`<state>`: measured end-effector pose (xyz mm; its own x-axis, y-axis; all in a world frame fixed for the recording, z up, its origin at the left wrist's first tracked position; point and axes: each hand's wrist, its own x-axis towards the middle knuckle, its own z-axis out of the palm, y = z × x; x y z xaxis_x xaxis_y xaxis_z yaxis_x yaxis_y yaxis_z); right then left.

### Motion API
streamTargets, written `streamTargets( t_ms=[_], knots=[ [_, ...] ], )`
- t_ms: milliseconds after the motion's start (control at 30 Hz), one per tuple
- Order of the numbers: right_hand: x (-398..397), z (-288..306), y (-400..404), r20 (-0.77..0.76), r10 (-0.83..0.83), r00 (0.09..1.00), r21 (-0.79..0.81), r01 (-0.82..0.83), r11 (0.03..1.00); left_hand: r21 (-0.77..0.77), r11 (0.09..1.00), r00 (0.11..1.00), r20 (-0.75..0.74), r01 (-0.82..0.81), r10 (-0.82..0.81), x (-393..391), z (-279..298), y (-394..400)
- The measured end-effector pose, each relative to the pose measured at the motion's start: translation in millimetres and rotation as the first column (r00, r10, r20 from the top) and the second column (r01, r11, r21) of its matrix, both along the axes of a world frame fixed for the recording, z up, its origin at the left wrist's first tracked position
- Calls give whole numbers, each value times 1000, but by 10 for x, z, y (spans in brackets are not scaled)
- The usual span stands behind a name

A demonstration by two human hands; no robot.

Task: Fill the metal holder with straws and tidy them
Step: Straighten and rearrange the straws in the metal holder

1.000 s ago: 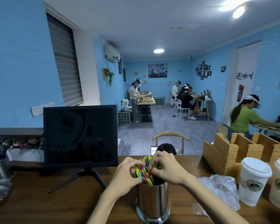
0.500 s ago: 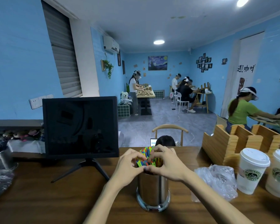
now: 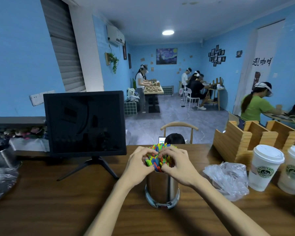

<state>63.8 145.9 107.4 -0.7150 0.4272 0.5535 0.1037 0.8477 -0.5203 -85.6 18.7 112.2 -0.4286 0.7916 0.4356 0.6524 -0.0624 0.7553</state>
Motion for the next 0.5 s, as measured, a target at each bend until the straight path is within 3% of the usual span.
streamTargets(
  t_ms=[133,267,500],
  knots=[
    [15,-58,-30,-38,-11,999,7,11,1000,14,1000,998,52,-19,19,25,-17,11],
    [-3,-125,-16,-17,-32,999,83,33,996,3,996,996,-25,-85,85,23,-24,8],
    [-45,-135,-54,-12,-91,996,81,92,992,29,995,988,-120,-96,99,17,-3,-49]
  ],
)
